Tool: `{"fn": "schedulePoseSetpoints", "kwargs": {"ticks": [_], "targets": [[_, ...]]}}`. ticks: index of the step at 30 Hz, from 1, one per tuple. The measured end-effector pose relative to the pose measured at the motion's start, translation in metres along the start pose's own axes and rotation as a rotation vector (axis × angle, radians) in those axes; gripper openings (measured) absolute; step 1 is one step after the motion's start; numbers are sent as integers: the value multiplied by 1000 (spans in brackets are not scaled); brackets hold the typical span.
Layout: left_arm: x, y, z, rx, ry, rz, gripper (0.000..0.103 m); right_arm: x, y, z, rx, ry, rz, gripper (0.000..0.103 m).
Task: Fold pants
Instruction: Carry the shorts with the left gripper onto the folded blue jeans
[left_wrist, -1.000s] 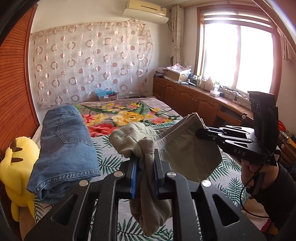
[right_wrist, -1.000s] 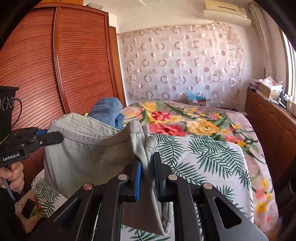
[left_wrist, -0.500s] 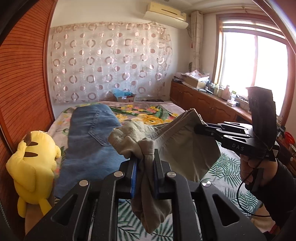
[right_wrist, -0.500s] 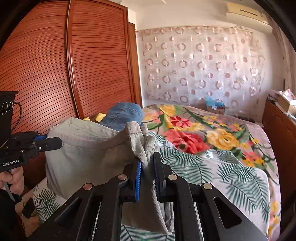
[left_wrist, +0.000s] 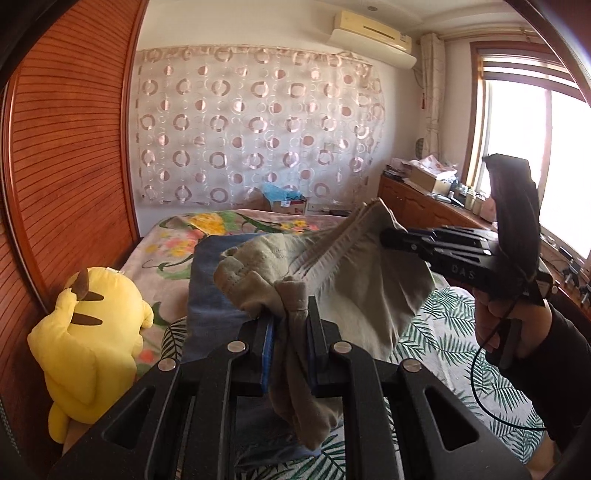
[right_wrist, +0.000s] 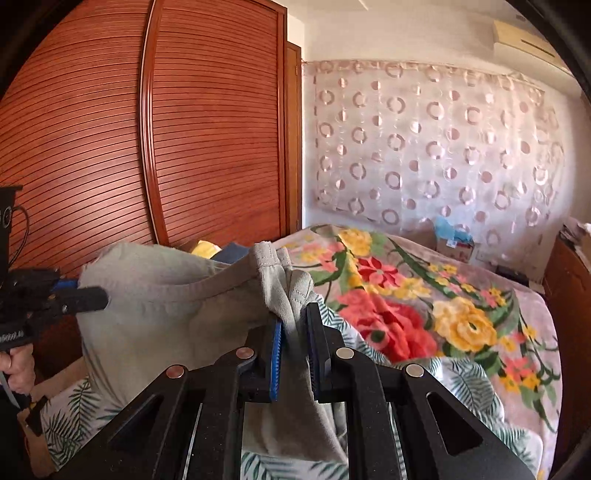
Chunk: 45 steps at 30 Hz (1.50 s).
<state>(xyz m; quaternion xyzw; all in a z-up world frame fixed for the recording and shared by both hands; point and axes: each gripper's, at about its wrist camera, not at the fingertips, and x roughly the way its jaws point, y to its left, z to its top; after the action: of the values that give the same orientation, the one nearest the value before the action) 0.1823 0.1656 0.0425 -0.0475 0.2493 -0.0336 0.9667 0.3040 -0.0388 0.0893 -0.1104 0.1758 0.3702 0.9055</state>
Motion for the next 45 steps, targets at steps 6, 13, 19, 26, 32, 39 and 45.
{"fn": "schedulePoseSetpoints", "kwargs": {"ticks": [6, 13, 19, 26, 32, 39, 45], "targets": [[9, 16, -12, -63, 14, 44, 16, 59, -9, 20, -46, 13, 71, 12], [7, 32, -29, -164, 24, 90, 16, 124, -4, 42, -133, 43, 170, 12], [11, 37, -49, -205, 65, 125, 16, 158, 2, 46, -150, 86, 229, 12], [3, 39, -51, -207, 83, 135, 30, 163, -18, 51, -113, 111, 216, 35], [-15, 40, -40, -179, 29, 142, 47, 123, -42, 34, -56, 79, 219, 37], [6, 28, -30, -124, 58, 99, 48, 122, -42, 17, -40, 107, 222, 34], [36, 31, -53, -122, 157, 104, 48, 146, -42, 21, -25, 138, 188, 34]]}}
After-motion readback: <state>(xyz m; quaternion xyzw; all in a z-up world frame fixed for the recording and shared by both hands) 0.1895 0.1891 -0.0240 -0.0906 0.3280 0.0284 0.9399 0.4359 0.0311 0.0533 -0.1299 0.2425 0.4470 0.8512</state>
